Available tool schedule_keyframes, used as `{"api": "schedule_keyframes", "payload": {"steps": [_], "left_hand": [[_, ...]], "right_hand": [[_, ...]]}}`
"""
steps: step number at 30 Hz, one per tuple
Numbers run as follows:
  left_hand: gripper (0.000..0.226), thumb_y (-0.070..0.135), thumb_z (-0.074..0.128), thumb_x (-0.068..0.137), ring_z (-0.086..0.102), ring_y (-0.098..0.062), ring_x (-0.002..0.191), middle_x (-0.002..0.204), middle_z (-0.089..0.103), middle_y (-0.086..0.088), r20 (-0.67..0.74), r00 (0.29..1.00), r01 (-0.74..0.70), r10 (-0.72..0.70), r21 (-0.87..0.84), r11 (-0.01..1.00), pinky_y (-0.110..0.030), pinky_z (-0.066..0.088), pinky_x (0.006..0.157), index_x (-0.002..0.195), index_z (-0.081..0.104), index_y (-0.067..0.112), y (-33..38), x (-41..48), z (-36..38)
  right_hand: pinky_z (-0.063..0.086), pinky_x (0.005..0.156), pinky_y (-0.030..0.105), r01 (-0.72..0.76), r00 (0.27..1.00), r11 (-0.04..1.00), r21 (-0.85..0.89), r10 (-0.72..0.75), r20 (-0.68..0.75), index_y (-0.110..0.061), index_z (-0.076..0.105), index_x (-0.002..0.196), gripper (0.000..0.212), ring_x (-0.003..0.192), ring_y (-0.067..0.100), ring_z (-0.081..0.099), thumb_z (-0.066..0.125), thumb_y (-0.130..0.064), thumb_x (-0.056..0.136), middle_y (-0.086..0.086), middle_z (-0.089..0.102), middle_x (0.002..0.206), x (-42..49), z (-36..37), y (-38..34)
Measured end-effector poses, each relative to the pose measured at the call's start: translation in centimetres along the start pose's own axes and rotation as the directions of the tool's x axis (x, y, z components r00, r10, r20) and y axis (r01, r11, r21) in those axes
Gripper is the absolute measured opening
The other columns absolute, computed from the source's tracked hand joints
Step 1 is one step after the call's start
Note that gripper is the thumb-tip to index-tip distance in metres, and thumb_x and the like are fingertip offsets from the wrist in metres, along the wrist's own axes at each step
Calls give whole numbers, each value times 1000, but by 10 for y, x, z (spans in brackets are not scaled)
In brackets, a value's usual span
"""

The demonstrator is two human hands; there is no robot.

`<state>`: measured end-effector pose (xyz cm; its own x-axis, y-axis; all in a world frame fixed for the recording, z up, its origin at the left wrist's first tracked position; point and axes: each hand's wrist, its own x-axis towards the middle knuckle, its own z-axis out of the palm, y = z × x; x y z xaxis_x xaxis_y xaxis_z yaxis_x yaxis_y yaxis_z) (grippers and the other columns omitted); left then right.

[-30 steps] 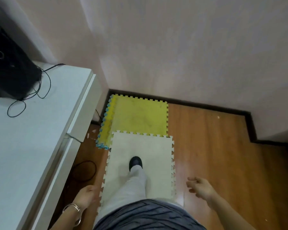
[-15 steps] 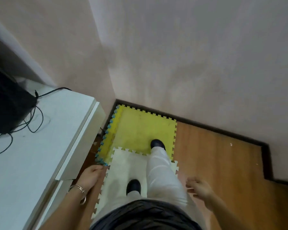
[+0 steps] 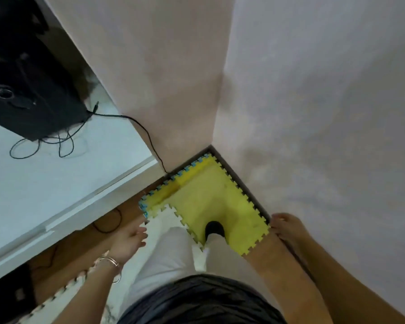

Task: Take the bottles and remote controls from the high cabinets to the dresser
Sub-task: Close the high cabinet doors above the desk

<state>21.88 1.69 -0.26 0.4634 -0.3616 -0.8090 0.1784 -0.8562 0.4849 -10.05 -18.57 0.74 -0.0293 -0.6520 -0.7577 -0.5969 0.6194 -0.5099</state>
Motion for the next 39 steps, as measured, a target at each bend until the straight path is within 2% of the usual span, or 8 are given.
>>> {"api": "schedule_keyframes", "payload": {"steps": [7,13,15,17,25,28,32,39], "left_hand": [[29,10,48,90,56,-25,86,103,61,-12,-78,962,239,-261,-215,947,-27,36,61,117,58,3,-28,-20,7],[28,13,41,93,52,-18,71,103,59,-11,-36,914,369,-404,-341,865,-23,30,58,114,57,5,-25,-14,8],[26,13,43,93,51,-15,67,100,58,-11,-39,923,343,-382,-362,867,-23,30,57,113,57,6,-9,-3,4],[24,12,43,93,51,-17,68,98,58,-11,-48,941,295,-336,-374,879,-23,28,56,111,57,5,13,9,-3],[15,18,47,93,59,-22,93,102,63,-5,-233,966,-1,-111,-437,900,-24,39,66,101,59,14,85,31,-26],[18,14,46,93,57,-25,91,102,62,-9,-281,925,69,-256,-538,840,-25,36,62,103,60,9,67,28,-14],[26,13,46,93,54,-25,79,105,61,-17,-211,813,267,-543,-692,670,-25,30,56,110,58,-1,42,8,31],[29,21,46,93,57,-22,83,107,63,-10,-209,822,174,-530,-794,583,-23,31,60,114,58,4,82,-20,78]], "right_hand": [[41,61,27,124,974,989,-76,-107,201,-8,57,105,16,81,26,58,55,-9,89,15,61,99,28,6,-86],[35,38,14,-95,948,956,-277,172,269,18,53,110,36,52,19,44,61,-5,83,7,51,63,40,22,-78],[31,33,11,-124,951,951,-283,195,239,5,55,83,9,53,19,41,58,-3,85,8,47,65,41,25,-79],[29,41,13,-114,956,950,-291,185,228,-3,49,76,17,48,18,44,46,-1,93,9,46,63,47,27,-85],[38,51,22,1,952,879,-478,145,268,1,56,91,9,65,25,48,49,-5,92,14,55,81,83,36,-165],[34,61,25,121,930,811,-572,109,351,-7,57,78,12,73,24,49,52,-12,89,13,56,81,103,53,-214],[40,52,19,372,854,722,-584,-21,519,-3,58,94,10,66,16,53,50,-7,92,9,56,80,119,67,-276],[39,77,28,697,673,479,-533,-182,717,-12,62,97,15,93,27,60,50,-17,92,8,63,94,123,114,-348]]}}
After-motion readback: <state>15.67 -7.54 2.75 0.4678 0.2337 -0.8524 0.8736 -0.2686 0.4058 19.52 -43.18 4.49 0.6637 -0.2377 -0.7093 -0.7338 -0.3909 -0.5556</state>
